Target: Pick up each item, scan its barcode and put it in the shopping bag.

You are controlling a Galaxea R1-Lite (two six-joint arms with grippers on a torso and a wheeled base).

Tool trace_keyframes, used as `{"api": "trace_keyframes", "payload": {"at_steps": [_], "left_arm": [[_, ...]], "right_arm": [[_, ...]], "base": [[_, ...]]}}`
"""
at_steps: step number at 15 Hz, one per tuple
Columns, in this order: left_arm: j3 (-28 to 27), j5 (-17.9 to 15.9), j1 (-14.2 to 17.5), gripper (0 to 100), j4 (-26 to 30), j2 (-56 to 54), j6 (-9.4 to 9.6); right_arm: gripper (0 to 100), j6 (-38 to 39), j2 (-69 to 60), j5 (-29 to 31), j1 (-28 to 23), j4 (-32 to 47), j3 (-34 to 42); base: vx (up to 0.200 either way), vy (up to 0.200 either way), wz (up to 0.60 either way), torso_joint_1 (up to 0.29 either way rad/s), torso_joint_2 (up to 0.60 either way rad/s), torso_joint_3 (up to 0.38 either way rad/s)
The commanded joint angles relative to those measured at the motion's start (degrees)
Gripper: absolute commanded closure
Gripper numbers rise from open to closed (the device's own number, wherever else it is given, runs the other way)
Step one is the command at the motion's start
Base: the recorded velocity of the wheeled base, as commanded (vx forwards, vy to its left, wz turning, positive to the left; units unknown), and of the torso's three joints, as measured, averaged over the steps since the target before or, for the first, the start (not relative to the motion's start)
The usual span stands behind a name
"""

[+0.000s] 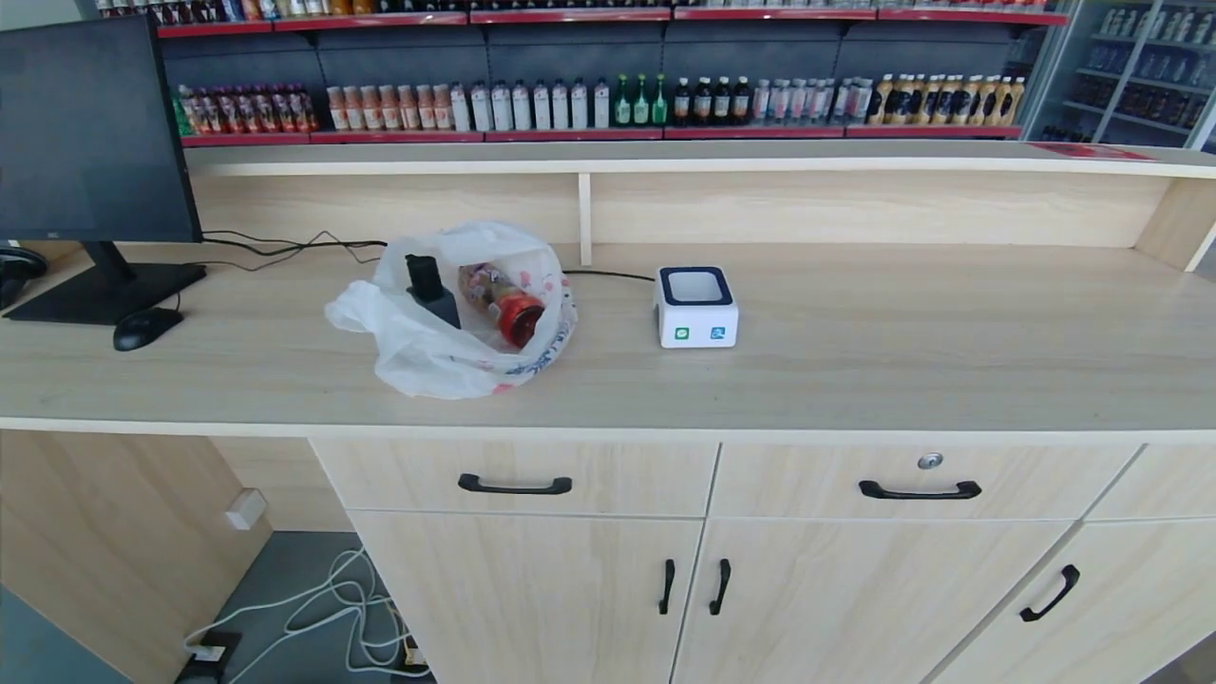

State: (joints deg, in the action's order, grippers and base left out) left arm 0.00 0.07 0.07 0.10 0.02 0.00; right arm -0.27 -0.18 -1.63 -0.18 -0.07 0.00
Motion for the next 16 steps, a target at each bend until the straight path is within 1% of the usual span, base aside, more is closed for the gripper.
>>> {"api": "trace_keyframes", "payload": {"at_steps": [1,3,16], "left_arm": [[0.0,0.0,0.0,0,0.0,0.1,0.0],[0.0,0.0,0.0,0,0.0,0.1,-0.09],[0.0,0.0,0.0,0,-0.1,0.1,-0.35]], "right_arm": [[100,0.0,0.2,0.0,0.0,0.0,0.0],[100,-0.1,0.2,0.0,0.0,0.0,0.0],[100,0.3,0.2,0.0,0.0,0.0,0.0]], "base": [[0.0,0.0,0.0,0.0,0.0,0.0],[0.0,0.0,0.0,0.0,0.0,0.0],[-0.2,0.0,0.0,0.001,0.0,-0.001]]}}
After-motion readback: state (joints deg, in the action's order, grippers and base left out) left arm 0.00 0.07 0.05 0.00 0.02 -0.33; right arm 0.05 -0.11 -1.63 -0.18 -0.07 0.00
